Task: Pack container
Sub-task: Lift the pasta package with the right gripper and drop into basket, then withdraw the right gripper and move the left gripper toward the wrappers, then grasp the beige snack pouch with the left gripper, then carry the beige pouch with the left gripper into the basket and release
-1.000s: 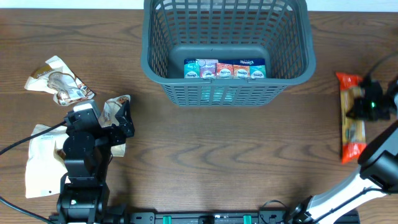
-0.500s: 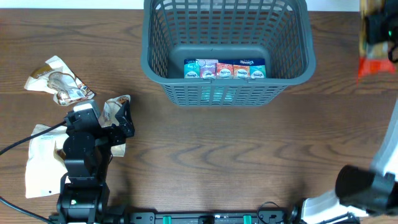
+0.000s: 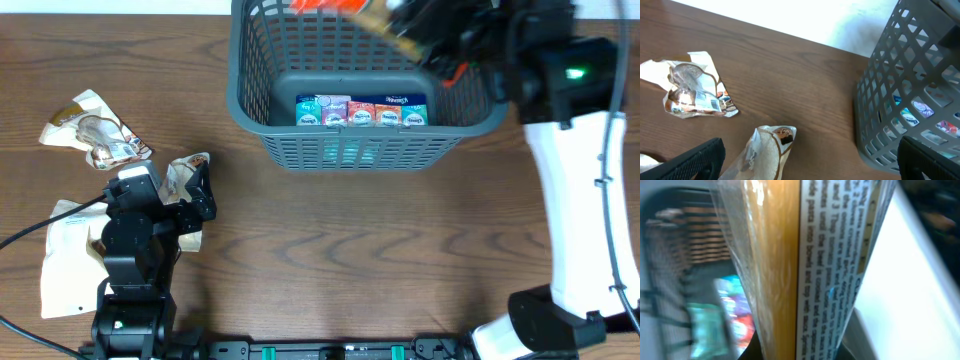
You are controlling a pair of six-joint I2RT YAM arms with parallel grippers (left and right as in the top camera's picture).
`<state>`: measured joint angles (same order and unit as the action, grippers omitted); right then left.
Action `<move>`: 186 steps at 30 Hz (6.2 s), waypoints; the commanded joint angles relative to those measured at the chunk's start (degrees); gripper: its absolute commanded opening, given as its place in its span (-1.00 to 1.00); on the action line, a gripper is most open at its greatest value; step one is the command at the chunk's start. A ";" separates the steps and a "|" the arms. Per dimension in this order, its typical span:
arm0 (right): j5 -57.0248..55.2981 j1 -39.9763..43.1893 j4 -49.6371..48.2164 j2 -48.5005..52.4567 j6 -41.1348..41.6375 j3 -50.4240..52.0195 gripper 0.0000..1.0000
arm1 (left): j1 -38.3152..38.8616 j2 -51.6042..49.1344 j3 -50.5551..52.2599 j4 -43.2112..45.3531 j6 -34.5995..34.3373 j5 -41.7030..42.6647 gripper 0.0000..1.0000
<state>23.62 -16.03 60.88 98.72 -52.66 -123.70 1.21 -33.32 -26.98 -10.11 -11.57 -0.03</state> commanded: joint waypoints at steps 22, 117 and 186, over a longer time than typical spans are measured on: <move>-0.68 -0.98 13.70 20.79 -2.10 -1.46 0.22 | -0.28 0.09 -1.11 -3.65 0.96 -0.46 0.97; -6.23 36.94 -0.02 10.51 40.22 38.07 0.99 | -11.15 -70.64 -30.97 -23.41 22.01 -1.88 0.97; -6.29 37.00 -2.16 10.51 40.17 38.05 0.99 | 28.59 -77.33 -95.08 -40.54 68.91 11.63 -0.89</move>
<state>16.73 21.23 58.83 109.40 -12.95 -85.73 30.09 -108.64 -120.42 -51.20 46.48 11.22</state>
